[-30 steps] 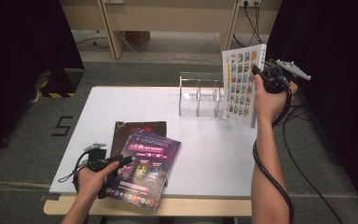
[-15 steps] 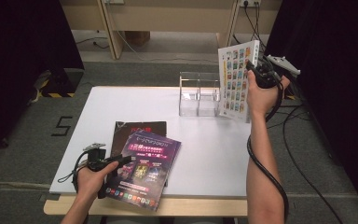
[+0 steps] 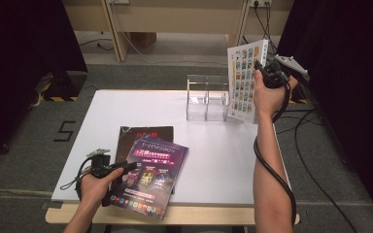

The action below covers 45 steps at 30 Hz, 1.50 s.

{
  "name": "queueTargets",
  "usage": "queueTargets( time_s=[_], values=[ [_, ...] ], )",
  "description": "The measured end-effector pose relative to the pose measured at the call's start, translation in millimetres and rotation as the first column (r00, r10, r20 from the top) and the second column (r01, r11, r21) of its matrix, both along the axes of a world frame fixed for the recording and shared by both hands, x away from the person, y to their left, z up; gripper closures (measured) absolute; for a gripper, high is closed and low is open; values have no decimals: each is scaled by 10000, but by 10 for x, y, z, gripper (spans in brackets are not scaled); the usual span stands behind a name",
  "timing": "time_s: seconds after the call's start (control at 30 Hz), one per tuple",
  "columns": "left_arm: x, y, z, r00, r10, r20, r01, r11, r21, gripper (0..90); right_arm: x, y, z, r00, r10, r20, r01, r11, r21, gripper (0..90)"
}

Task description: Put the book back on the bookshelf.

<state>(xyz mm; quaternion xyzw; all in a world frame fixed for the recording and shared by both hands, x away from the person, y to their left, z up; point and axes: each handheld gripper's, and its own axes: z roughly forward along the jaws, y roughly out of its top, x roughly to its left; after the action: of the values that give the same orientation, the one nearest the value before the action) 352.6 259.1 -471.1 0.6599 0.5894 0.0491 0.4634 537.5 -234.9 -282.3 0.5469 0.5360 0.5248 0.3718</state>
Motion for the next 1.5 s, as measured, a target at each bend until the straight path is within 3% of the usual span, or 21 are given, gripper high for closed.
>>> queueTargets(
  time_s=[0.33,0.43,0.77,1.13,1.5],
  values=[
    [1,8,-1,10000,34,-13,-34,10000,-21,466,76,51,-70,9999,-39,-119,41,9999,158,742],
    [1,8,-4,10000,14,-19,-14,10000,-14,466,109,52,-61,9999,-55,-131,55,10000,-10,743],
    [4,7,-3,10000,14,-21,-14,10000,-14,466,158,33,-67,9998,-102,-194,105,9998,194,743],
    [2,23,-1,10000,31,-30,-31,10000,-43,466,299,69,-73,9996,-161,-246,162,9998,65,742],
    [3,31,-8,10000,67,-23,-67,10000,-46,466,377,100,-201,9991,-251,-332,253,9997,67,742]
  ],
)
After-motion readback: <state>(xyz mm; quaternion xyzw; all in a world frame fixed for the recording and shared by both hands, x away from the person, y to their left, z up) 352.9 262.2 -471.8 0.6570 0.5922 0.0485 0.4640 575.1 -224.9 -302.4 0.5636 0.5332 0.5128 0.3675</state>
